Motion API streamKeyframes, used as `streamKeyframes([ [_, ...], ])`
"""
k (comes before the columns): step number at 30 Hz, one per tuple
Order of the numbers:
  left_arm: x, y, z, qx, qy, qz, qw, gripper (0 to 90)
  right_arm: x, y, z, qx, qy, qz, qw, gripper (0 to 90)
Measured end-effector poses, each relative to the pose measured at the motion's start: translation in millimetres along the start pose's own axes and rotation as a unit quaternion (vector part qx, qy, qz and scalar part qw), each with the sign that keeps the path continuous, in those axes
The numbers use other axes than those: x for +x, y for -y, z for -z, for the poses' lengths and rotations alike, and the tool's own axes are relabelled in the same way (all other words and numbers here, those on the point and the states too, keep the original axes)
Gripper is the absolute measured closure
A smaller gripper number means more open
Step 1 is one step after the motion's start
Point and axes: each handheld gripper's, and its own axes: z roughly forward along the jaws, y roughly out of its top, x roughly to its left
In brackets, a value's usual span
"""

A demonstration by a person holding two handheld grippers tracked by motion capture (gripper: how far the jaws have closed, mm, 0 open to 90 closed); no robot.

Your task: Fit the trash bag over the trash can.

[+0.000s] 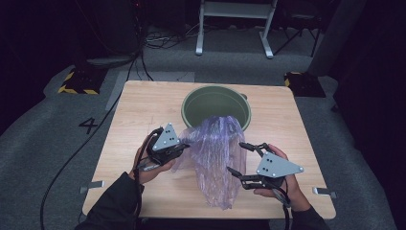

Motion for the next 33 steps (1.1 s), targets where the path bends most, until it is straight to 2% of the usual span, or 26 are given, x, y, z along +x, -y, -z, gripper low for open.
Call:
streamKeyframes([
  [1,-0.3,-0.1,-1.0,-0.001,0.000,0.001,1.0000,89.4,0.2,2.2,-0.5,-0.003,-0.007,-0.002,1.0000,22.8],
  [2,-0.5,-0.5,-1.6,0.000,0.001,-0.001,1.0000,89.5,0.7,2.9,-2.2,-0.002,-0.004,0.001,1.0000,22.9],
  [5,-1.9,-1.4,-3.4,-0.001,0.004,-0.004,1.0000,89.5,4.6,0.0,-10.4,0.008,0.024,0.025,0.9994,24.1],
  [8,-4.7,-2.4,-3.3,-0.005,0.013,-0.014,0.9998,89.5,5.0,-5.4,-15.8,-0.006,0.033,0.028,0.9991,31.9],
  [9,-6.0,-2.9,-3.1,-0.006,0.014,-0.016,0.9997,89.4,3.7,-7.1,-18.0,-0.004,0.031,0.031,0.9991,36.5],
  [13,-9.1,-4.2,-2.2,-0.009,0.018,-0.027,0.9994,89.5,-2.5,-10.8,-25.3,-0.001,0.036,0.034,0.9988,64.6],
  [15,-9.2,-4.2,-1.0,-0.011,0.020,-0.028,0.9994,89.5,-5.9,-11.6,-26.1,-0.010,0.032,0.030,0.9990,72.9],
  [19,-7.4,-3.6,1.7,-0.013,0.018,-0.028,0.9994,89.4,-11.0,-13.7,-23.8,-0.023,0.041,0.021,0.9987,88.7],
  [23,-5.2,-2.8,4.5,-0.018,0.015,-0.023,0.9995,89.4,-19.0,-16.6,-20.9,-0.028,0.057,0.007,0.9979,90.0],
  [28,-2.1,-1.6,6.0,-0.022,0.008,-0.014,0.9996,89.4,-36.6,-20.6,-13.6,-0.038,0.084,-0.020,0.9956,90.0],
  [33,3.3,-0.4,7.5,-0.032,-0.002,-0.002,0.9995,89.2,-56.8,-21.0,-13.9,-0.027,0.099,-0.044,0.9937,90.0],
])
